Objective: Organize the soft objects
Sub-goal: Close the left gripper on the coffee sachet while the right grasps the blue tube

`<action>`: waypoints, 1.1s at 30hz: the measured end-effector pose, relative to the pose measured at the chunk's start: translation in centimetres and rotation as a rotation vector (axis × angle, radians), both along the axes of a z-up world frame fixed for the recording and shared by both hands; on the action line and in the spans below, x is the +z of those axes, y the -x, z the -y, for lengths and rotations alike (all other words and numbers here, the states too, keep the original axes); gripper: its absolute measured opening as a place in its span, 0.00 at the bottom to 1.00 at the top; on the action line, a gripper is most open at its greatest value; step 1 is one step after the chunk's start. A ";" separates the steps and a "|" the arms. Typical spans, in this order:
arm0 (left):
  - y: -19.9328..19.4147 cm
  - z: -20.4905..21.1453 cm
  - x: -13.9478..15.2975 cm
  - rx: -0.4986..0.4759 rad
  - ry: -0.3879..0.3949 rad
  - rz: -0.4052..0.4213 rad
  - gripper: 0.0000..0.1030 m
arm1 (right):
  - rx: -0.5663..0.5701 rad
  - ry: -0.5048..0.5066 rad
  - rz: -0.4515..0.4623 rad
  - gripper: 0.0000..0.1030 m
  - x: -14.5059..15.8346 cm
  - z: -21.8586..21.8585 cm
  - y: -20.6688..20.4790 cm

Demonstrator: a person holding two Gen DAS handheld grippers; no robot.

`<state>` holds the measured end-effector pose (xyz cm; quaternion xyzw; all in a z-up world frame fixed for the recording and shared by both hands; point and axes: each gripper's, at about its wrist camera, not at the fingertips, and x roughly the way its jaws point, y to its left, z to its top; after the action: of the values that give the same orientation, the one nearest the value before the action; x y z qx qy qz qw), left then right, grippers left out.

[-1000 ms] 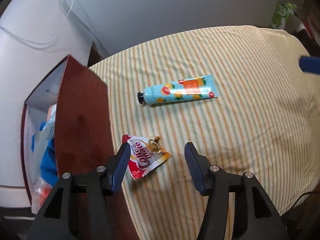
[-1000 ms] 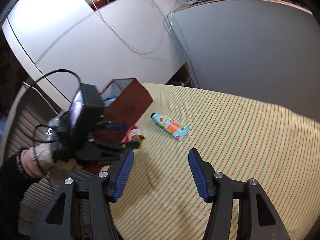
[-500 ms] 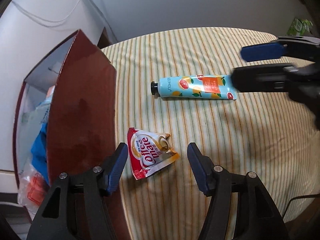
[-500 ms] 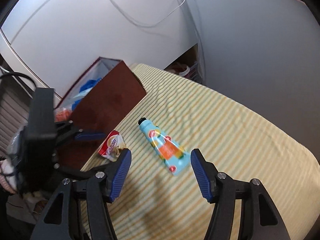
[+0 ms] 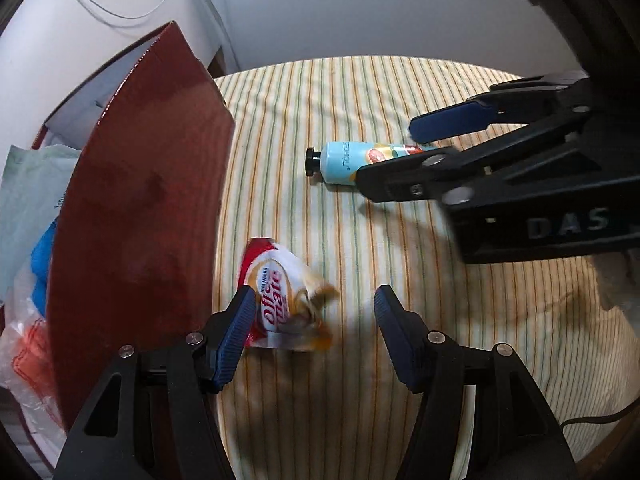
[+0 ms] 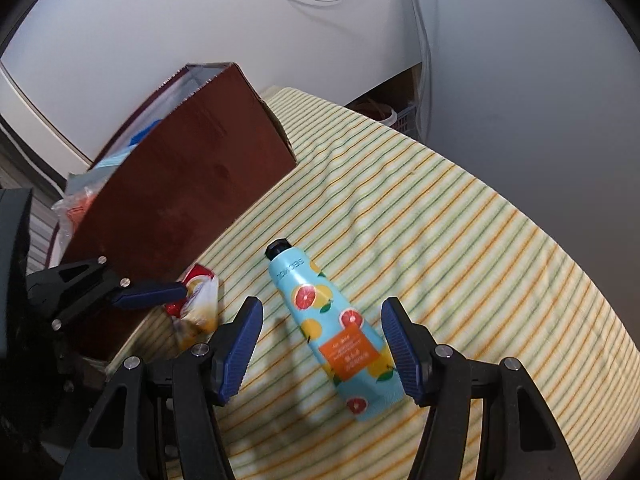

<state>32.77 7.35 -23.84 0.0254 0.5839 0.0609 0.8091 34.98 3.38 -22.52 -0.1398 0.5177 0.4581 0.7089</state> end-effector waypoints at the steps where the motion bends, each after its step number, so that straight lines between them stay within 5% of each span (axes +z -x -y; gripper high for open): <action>1: -0.1 -0.1 -0.1 -0.002 0.002 0.006 0.59 | 0.001 0.000 0.006 0.56 -0.1 -0.2 0.0; 10: 1.0 -0.3 0.4 -0.023 0.019 0.016 0.56 | 0.033 0.041 0.071 0.56 -0.1 -1.2 0.8; 19: 2.1 -0.7 0.6 -0.058 0.073 0.020 0.30 | 0.025 0.080 0.095 0.43 -0.3 -1.1 1.3; 33: 3.0 -2.4 1.6 -0.093 0.130 0.042 0.27 | -0.061 0.034 0.022 0.26 0.1 2.3 1.4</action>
<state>29.73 9.73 -22.27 -0.0016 0.5677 -0.0143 0.8231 33.59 1.12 -22.39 -0.1410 0.5214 0.4260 0.7258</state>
